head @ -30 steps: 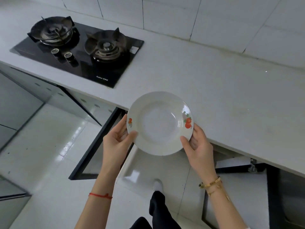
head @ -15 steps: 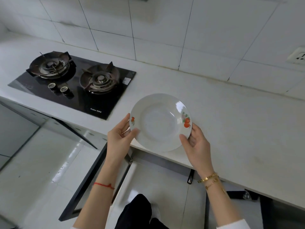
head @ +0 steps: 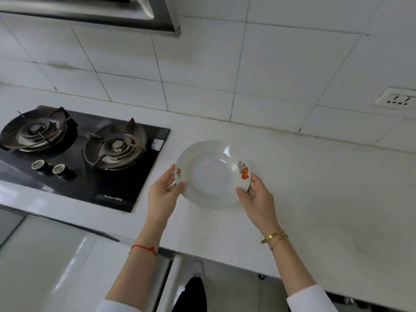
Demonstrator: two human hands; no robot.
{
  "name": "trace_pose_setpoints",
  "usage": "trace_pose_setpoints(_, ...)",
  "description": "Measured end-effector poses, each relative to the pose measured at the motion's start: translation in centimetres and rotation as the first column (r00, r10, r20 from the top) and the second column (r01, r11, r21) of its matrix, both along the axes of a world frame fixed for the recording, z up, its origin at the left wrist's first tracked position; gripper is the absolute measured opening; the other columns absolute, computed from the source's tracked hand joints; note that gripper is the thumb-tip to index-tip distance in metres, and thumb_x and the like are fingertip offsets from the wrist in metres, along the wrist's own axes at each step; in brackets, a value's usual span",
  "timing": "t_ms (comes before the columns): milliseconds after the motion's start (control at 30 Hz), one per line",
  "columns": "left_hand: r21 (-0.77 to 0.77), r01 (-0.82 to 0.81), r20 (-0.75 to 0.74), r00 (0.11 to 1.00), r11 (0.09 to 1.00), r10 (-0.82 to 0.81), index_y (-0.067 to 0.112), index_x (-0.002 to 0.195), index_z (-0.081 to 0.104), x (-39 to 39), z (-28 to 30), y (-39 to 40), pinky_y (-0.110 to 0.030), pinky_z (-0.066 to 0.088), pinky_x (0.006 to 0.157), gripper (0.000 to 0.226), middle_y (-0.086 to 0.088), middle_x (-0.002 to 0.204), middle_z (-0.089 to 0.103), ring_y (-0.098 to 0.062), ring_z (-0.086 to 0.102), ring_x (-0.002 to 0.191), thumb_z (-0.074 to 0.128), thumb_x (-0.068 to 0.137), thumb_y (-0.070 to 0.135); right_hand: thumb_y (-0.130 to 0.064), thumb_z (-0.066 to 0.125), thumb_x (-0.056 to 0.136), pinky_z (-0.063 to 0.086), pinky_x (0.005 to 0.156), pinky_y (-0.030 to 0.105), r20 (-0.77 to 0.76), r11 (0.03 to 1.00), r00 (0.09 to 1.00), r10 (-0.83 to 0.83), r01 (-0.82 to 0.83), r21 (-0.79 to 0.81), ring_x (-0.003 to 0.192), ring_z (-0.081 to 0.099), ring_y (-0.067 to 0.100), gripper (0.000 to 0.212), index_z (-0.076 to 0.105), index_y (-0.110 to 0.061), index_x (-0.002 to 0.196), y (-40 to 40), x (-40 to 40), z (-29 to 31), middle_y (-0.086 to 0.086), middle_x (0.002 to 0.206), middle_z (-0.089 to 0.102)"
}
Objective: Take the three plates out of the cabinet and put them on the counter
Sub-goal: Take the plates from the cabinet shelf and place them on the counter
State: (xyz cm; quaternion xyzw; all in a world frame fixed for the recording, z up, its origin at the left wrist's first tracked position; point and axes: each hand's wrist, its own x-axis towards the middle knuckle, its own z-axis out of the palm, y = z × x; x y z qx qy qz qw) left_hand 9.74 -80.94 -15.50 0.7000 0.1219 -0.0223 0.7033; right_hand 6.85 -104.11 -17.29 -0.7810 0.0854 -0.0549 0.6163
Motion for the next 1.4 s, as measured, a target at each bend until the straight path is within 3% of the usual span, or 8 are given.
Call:
trace_pose_setpoints(333,0.102,0.078,-0.029,0.997,0.992,-0.076,0.017,0.139,0.051,14.4,-2.3,2.1,-0.035,0.051,0.099,0.06,0.005,0.126,0.066,-0.011,0.066,0.109,0.07,0.084,0.004,-0.01,0.065,0.086,0.045,0.083,0.002,-0.062,0.996,0.996,-0.065,0.061,-0.061,0.096,0.064,-0.011,0.041,0.054,-0.021,0.124,2.3,13.4,-2.4,-0.02,0.104,0.067)
trace_pose_setpoints(500,0.125,0.128,-0.041,0.991,0.984,-0.124,0.015,0.142,0.048,21.0,-4.4,2.5,-0.008,0.052,0.079,0.062,0.002,0.133,0.061,-0.007,0.064,0.103,0.068,0.085,0.003,-0.012,0.064,0.087,0.049,0.084,0.008,-0.089,0.989,0.991,-0.096,0.085,-0.121,0.092,0.062,-0.013,0.042,0.053,-0.017,0.126,2.9,19.5,-4.4,-0.018,0.102,0.066)
trace_pose_setpoints(633,0.13,0.169,-0.067,0.985,0.977,-0.161,0.013,0.142,0.046,25.4,-6.6,2.5,-0.034,0.051,0.098,0.063,-0.002,0.137,0.059,-0.006,0.062,0.102,0.068,0.085,0.001,-0.015,0.063,0.087,0.052,0.086,0.026,-0.094,0.974,0.989,-0.113,0.092,-0.207,0.096,0.066,0.018,0.032,0.055,-0.015,0.118,2.9,24.0,-6.2,0.005,0.104,0.07)
trace_pose_setpoints(767,0.168,0.171,-0.102,0.983,0.971,-0.156,0.015,0.143,0.046,29.0,-9.2,2.5,-0.043,0.049,0.102,0.064,-0.001,0.133,0.061,-0.013,0.065,0.105,0.07,0.084,0.003,-0.015,0.061,0.089,0.047,0.082,0.004,-0.114,0.97,0.99,-0.078,0.049,-0.238,0.098,0.062,0.006,0.035,0.052,-0.015,0.123,2.8,27.6,-8.0,-0.008,0.108,0.066)
trace_pose_setpoints(933,0.204,0.176,-0.143,0.978,0.963,-0.149,0.02,0.143,0.046,32.3,-12.5,2.3,-0.041,0.05,0.101,0.067,0.0,0.134,0.061,-0.011,0.067,0.099,0.072,0.082,0.008,-0.017,0.06,0.09,0.04,0.074,-0.004,-0.156,0.96,0.985,-0.074,0.028,-0.278,0.103,0.059,0.009,0.039,0.05,-0.012,0.127,2.4,30.7,-10.3,-0.005,0.114,0.064)
trace_pose_setpoints(1100,0.23,0.204,-0.152,0.973,0.952,-0.171,0.026,0.142,0.046,34.0,-14.8,2.0,-0.03,0.055,0.091,0.068,0.004,0.134,0.061,0.009,0.065,0.083,0.073,0.081,0.013,-0.019,0.06,0.091,0.04,0.071,-0.005,-0.199,0.95,0.977,-0.075,0.01,-0.311,0.104,0.058,0.009,0.043,0.047,-0.01,0.131,1.7,32.0,-12.0,-0.003,0.117,0.063)
trace_pose_setpoints(1233,0.247,0.2,-0.158,0.974,0.948,-0.164,0.026,0.142,0.046,34.7,-15.8,1.8,-0.037,0.057,0.091,0.068,0.003,0.133,0.061,0.011,0.065,0.08,0.074,0.082,0.013,-0.019,0.061,0.091,0.039,0.068,-0.005,-0.212,0.94,0.974,-0.083,0.005,-0.342,0.104,0.055,0.007,0.047,0.045,-0.01,0.135,1.6,32.6,-12.6,-0.001,0.121,0.062)
trace_pose_setpoints(1400,0.281,0.192,-0.171,0.974,0.94,-0.147,0.023,0.143,0.045,34.7,-16.0,1.5,-0.041,0.058,0.089,0.068,0.0,0.133,0.061,0.0,0.067,0.08,0.073,0.083,0.01,-0.02,0.061,0.091,0.044,0.082,0.01,-0.236,0.94,0.969,-0.075,-0.01,-0.342,0.114,0.059,0.017,0.05,0.044,-0.011,0.136,1.6,32.8,-13.1,0.003,0.125,0.063)
